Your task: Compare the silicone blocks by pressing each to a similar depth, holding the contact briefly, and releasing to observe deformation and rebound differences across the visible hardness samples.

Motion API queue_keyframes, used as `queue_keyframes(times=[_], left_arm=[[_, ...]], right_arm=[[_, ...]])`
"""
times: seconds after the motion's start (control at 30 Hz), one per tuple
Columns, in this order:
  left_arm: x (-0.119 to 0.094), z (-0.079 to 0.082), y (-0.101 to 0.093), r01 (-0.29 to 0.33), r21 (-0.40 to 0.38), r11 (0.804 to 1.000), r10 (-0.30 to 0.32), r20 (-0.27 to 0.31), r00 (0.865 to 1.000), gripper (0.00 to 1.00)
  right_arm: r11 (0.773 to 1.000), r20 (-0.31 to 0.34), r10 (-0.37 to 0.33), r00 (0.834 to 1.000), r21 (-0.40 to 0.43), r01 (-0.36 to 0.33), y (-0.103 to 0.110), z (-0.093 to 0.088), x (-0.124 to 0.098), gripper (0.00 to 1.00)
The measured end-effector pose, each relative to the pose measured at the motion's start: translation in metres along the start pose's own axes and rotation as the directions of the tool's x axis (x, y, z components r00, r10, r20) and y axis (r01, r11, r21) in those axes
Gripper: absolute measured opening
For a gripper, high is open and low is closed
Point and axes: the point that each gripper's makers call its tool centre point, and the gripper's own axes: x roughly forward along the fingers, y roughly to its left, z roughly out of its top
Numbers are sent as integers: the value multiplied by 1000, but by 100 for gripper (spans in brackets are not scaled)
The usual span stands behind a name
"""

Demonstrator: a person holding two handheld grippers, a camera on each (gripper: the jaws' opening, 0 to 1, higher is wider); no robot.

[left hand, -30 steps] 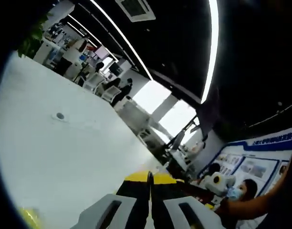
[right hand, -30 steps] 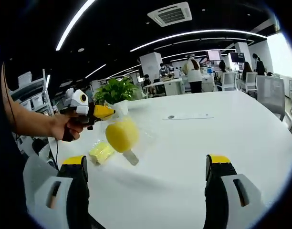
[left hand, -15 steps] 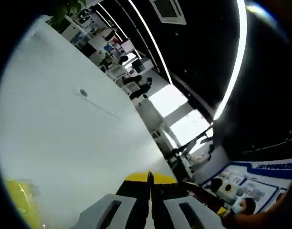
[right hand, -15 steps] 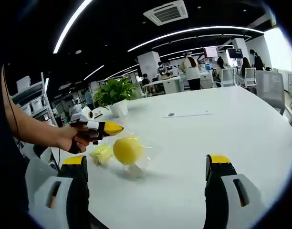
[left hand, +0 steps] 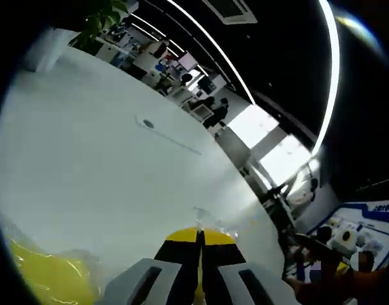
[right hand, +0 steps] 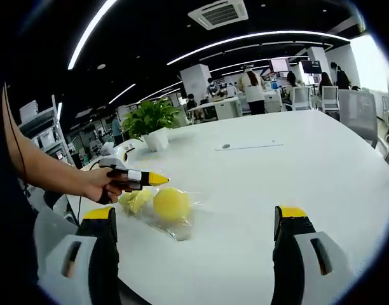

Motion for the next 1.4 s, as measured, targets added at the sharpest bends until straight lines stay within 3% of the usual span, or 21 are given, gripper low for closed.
queue_keyframes(times=[0.17,0.37,0.8,0.93,1.0,1.07,1.13,1.27,1.37,1.4], left_arm=[[1,-4,16,-74,2,997,74,-15,997,0],[4,-11,39,-184,12,983,184,-37,982,0],[6,-13,45,-209,49,977,212,-61,975,0],[4,-14,48,-209,74,975,215,-84,973,5],[3,-11,49,-196,127,972,208,-88,974,10],[2,-10,47,-187,152,970,203,-96,975,25],[-1,-6,47,-189,230,955,214,-89,973,43],[-8,2,28,-95,309,946,127,-85,988,63],[-20,16,17,-54,367,929,80,-56,995,77],[-23,23,15,-48,405,913,67,-34,997,85]], right_arm=[[1000,-22,-10,1000,-12,9,-1,-9,0,96],[999,-97,-19,995,-35,16,0,-26,3,97],[999,-111,-21,994,-40,16,4,-28,6,96],[999,-98,-15,995,-47,10,3,-26,6,97],[999,-99,-21,995,-49,16,2,-26,6,96],[999,-95,-19,995,-49,15,3,-25,7,96],[999,-92,-10,996,-38,7,5,-25,8,96],[999,-92,-10,996,-42,6,7,-25,9,96],[999,-94,-10,996,-46,6,7,-25,10,96],[998,-102,-14,995,-55,9,6,-26,9,96]])
